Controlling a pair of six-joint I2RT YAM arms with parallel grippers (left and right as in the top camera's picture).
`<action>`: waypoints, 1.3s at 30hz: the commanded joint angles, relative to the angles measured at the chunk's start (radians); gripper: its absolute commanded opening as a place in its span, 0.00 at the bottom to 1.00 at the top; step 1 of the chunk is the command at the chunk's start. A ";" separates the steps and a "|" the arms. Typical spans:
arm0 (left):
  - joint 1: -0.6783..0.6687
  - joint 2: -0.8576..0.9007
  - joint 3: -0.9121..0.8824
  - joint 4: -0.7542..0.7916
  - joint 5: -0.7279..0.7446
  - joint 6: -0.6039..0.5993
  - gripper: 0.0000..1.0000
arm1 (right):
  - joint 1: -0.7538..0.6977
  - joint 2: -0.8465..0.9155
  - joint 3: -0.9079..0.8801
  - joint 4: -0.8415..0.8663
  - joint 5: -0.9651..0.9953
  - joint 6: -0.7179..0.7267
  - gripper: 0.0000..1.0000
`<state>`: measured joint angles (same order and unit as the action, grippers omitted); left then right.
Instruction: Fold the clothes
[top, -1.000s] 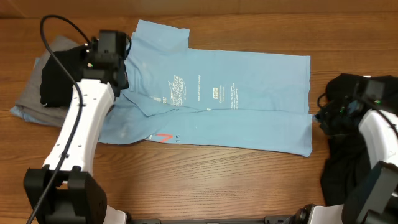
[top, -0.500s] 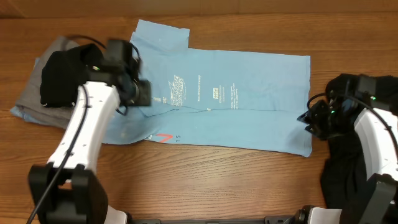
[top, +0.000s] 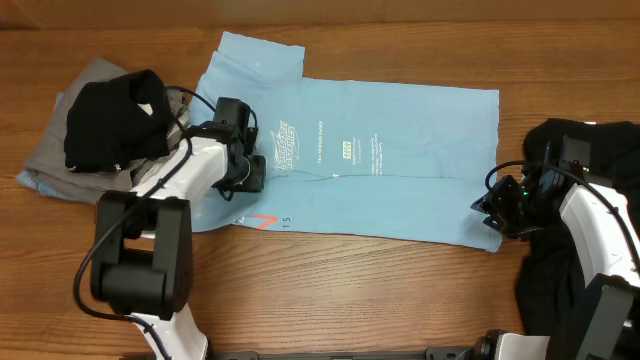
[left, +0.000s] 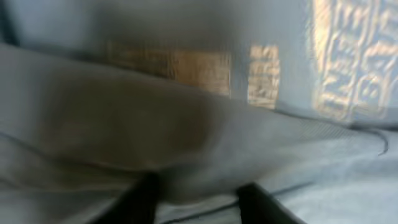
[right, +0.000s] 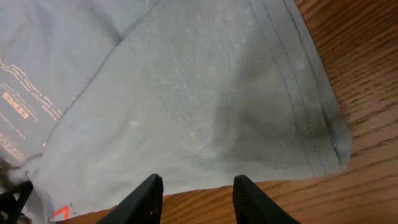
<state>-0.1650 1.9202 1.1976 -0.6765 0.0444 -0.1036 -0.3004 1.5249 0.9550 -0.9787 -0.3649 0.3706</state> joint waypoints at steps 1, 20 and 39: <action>0.001 0.040 -0.002 0.010 -0.019 0.007 0.17 | 0.003 -0.010 -0.003 0.014 0.008 0.007 0.41; 0.001 -0.025 0.208 -0.223 -0.109 0.037 0.17 | 0.003 -0.010 -0.003 0.019 0.008 0.006 0.40; 0.001 -0.024 0.079 -0.147 -0.100 0.037 0.24 | 0.003 -0.010 -0.012 -0.022 0.035 0.007 0.40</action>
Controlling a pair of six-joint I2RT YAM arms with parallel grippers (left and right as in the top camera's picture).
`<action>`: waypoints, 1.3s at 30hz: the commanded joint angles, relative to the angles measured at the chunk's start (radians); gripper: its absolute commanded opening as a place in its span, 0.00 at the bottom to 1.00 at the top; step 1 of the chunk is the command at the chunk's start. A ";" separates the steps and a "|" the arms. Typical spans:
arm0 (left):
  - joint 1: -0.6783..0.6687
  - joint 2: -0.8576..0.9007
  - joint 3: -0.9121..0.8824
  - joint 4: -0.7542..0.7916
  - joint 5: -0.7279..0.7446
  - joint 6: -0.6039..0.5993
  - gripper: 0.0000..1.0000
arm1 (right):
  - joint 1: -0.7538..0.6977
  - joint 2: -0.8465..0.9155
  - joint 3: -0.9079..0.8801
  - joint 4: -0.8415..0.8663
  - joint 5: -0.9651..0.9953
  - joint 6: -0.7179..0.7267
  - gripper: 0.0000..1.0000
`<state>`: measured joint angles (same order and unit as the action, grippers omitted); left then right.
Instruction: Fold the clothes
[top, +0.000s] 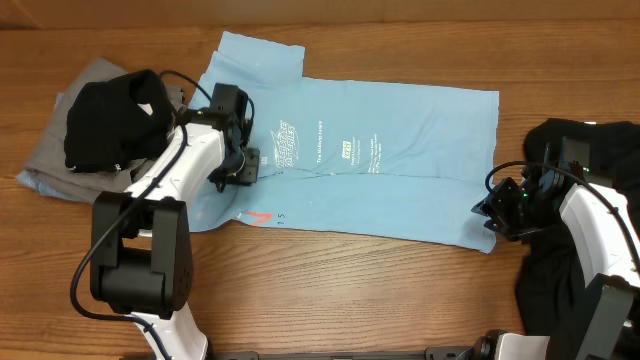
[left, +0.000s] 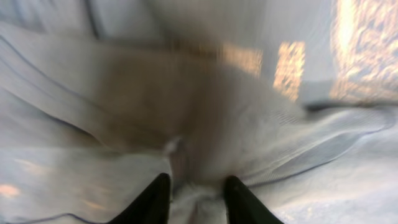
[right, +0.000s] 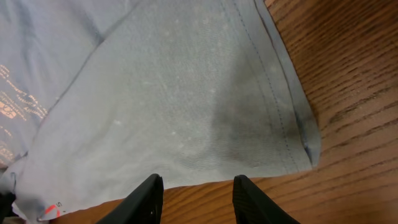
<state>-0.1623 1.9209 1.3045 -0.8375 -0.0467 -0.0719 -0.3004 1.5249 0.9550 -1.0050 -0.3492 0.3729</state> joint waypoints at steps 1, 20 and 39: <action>-0.002 -0.025 -0.027 0.029 -0.008 0.006 0.18 | 0.003 -0.010 -0.014 0.007 0.019 0.005 0.40; -0.011 -0.024 0.130 0.196 -0.005 -0.048 0.14 | 0.003 -0.010 -0.018 0.023 0.019 0.005 0.40; 0.137 -0.021 0.146 -0.373 -0.143 -0.117 0.54 | -0.098 -0.010 -0.027 -0.053 0.185 0.053 0.55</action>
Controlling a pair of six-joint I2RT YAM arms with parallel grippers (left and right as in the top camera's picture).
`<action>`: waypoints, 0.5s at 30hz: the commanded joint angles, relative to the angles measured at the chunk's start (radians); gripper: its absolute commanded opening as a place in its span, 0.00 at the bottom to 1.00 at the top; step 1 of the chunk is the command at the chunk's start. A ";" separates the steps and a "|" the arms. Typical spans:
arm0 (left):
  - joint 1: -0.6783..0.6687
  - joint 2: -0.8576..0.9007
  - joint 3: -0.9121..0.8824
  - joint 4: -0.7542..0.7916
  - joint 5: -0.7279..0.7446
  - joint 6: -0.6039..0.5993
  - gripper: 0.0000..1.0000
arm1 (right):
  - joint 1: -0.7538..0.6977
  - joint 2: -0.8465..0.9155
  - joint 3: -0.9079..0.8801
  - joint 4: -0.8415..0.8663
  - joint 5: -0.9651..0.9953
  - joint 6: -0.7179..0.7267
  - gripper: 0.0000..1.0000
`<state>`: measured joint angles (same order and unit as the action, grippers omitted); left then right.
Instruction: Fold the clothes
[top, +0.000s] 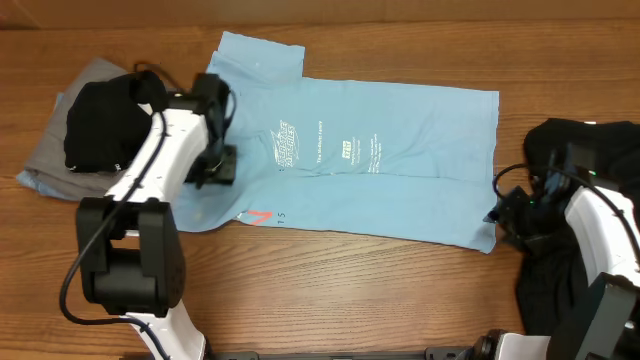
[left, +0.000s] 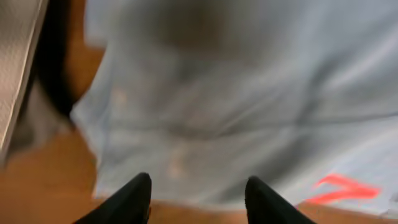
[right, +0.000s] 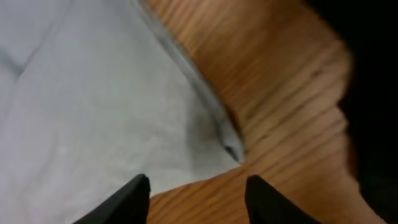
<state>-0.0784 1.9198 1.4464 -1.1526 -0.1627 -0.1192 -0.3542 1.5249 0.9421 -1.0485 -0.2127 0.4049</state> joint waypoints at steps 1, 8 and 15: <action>0.080 -0.020 0.003 -0.098 -0.027 -0.092 0.56 | -0.059 -0.010 -0.033 -0.001 0.048 0.021 0.56; 0.238 -0.020 -0.027 -0.138 0.070 -0.106 0.61 | -0.058 -0.009 -0.208 0.192 -0.148 0.003 0.56; 0.335 -0.020 -0.124 -0.076 0.185 -0.078 0.64 | -0.065 -0.010 -0.272 0.268 -0.047 0.076 0.13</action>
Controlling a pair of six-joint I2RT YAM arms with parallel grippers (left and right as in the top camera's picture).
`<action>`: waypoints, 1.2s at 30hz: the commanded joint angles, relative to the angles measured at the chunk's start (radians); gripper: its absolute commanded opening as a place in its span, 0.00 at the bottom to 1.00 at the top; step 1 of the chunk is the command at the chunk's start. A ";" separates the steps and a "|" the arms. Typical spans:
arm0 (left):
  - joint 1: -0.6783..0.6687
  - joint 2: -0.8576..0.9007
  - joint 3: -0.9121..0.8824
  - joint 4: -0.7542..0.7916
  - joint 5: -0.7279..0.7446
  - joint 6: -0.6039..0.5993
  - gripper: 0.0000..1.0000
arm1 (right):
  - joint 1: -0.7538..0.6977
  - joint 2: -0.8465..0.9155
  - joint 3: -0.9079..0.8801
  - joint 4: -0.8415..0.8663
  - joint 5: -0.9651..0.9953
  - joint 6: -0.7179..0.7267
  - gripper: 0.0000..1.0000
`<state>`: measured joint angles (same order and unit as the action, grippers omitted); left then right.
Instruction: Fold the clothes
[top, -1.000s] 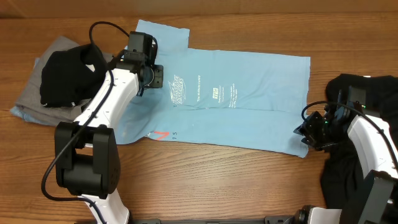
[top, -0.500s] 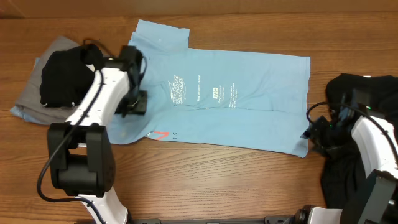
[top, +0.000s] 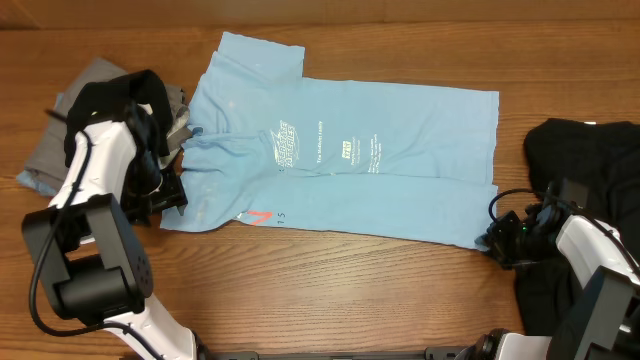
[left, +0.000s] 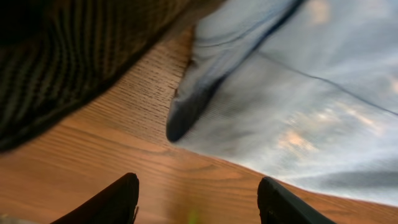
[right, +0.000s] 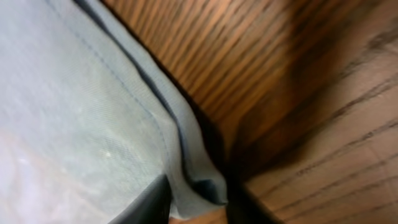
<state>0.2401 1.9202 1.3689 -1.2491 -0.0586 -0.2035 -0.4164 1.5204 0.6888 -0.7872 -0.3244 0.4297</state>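
Note:
A light blue T-shirt (top: 400, 190) with a small white print lies spread flat across the table's middle. My left gripper (top: 165, 197) sits at its lower left corner. In the left wrist view that gripper (left: 199, 182) is wide open over bare wood, with the shirt's corner (left: 186, 115) just ahead. At the shirt's lower right corner is my right gripper (top: 497, 240). In the right wrist view its fingers (right: 196, 194) are drawn in on the corner hem of the shirt (right: 74, 112).
A black garment (top: 590, 150) is heaped at the right edge, under my right arm. At the far left lies a grey garment (top: 50, 150) with a black one (top: 110, 100) on top, close to my left arm.
My left gripper has gone from the shirt's left part down-left to its lower left corner, jaws wider. My right gripper has dropped onto the lower right corner and closed on the hem.
My left gripper first pressed on the shirt beside the print, then pinched cloth there, then stood open further left; the shirt's left side now lies further left. My right gripper stayed open by the lower right corner, and now grips it.

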 joint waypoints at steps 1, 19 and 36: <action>0.017 -0.020 -0.060 0.034 0.085 0.010 0.64 | -0.008 -0.005 -0.017 0.013 0.085 0.064 0.11; 0.016 -0.020 -0.213 0.220 0.027 0.013 0.41 | -0.018 -0.005 0.007 -0.010 0.100 0.061 0.06; 0.140 -0.025 -0.112 -0.046 -0.130 -0.037 0.04 | -0.018 -0.006 0.134 -0.307 0.324 0.069 0.04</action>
<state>0.3397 1.9102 1.2255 -1.2438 -0.0978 -0.2104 -0.4255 1.5192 0.7891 -1.0481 -0.0769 0.4896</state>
